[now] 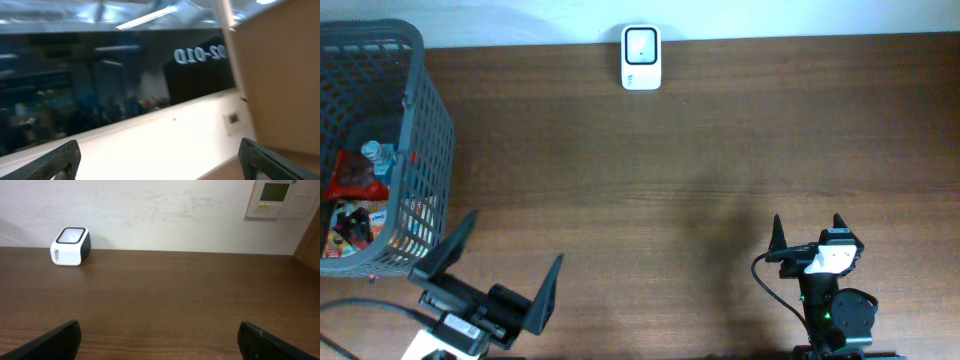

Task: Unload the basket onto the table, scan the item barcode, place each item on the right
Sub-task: 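Reach the left gripper into the grey basket toward the blue bottle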

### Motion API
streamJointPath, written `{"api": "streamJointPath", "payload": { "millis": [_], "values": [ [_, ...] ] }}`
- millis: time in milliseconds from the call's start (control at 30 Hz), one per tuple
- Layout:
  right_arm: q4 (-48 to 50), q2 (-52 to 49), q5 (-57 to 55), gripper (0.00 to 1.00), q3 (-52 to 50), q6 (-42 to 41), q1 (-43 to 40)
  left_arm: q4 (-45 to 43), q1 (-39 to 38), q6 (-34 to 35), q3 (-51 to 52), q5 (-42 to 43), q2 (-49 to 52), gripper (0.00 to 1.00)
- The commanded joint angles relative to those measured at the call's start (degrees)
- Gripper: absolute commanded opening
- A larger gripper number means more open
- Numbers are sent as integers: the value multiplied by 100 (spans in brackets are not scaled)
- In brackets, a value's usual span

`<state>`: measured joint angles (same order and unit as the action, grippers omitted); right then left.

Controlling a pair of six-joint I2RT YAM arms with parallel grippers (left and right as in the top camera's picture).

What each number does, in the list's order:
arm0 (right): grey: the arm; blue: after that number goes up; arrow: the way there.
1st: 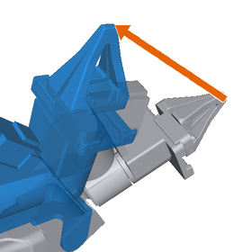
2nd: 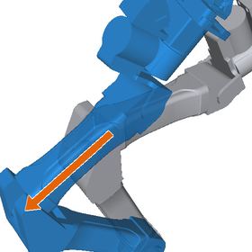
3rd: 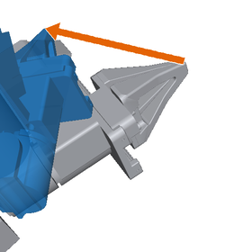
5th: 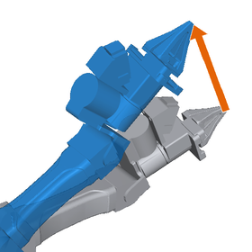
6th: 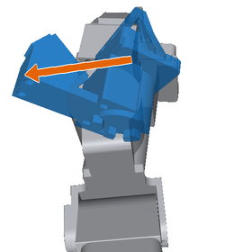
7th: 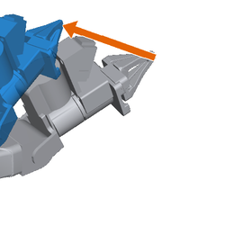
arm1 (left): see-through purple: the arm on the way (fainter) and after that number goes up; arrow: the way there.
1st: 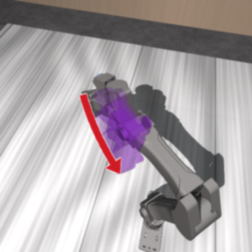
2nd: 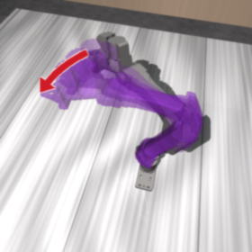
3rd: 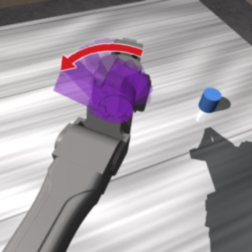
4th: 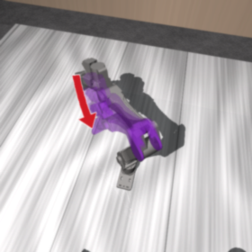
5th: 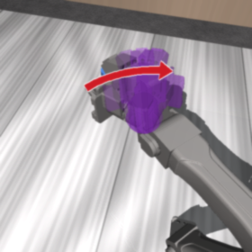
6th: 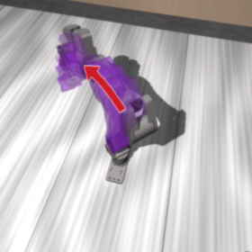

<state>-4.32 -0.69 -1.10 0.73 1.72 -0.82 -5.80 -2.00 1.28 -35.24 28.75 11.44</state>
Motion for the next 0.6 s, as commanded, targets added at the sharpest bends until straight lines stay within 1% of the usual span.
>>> {"api": "streamJointPath", "payload": {
  "millis": [0,67,133,167,233,267,333,400,433,467,567],
  "values": [
    [-24,33,-92,99,-42,0,-42,199,31,-94,-170,702,295,99],
    [-26,33,-90,99,-42,0,-42,116,31,-94,-173,688,361,99],
    [-24,33,-92,99,-42,-2,-42,-160,31,-96,-173,614,417,99],
    [-24,33,-90,99,-42,0,-42,-251,31,-94,-188,452,446,99],
    [-24,33,-90,98,-42,-2,-42,-79,31,-92,-339,-251,568,99],
    [-24,33,-92,99,-42,0,-42,284,31,-92,-533,-595,684,99],
    [-24,33,-90,99,-42,0,-42,1139,31,-92,-973,-879,968,99],
    [-24,33,-90,98,-42,0,-42,2566,31,-105,-1781,-1119,1622,99],
    [-24,33,-90,98,-42,0,-42,3333,31,-328,-2280,-1121,2107,99],
    [-24,33,-90,98,-42,0,-42,3853,31,-459,-2645,-1119,2472,99],
    [-24,33,-90,99,-42,0,-42,4739,31,-461,-3318,-960,3167,99]
  ]
}}
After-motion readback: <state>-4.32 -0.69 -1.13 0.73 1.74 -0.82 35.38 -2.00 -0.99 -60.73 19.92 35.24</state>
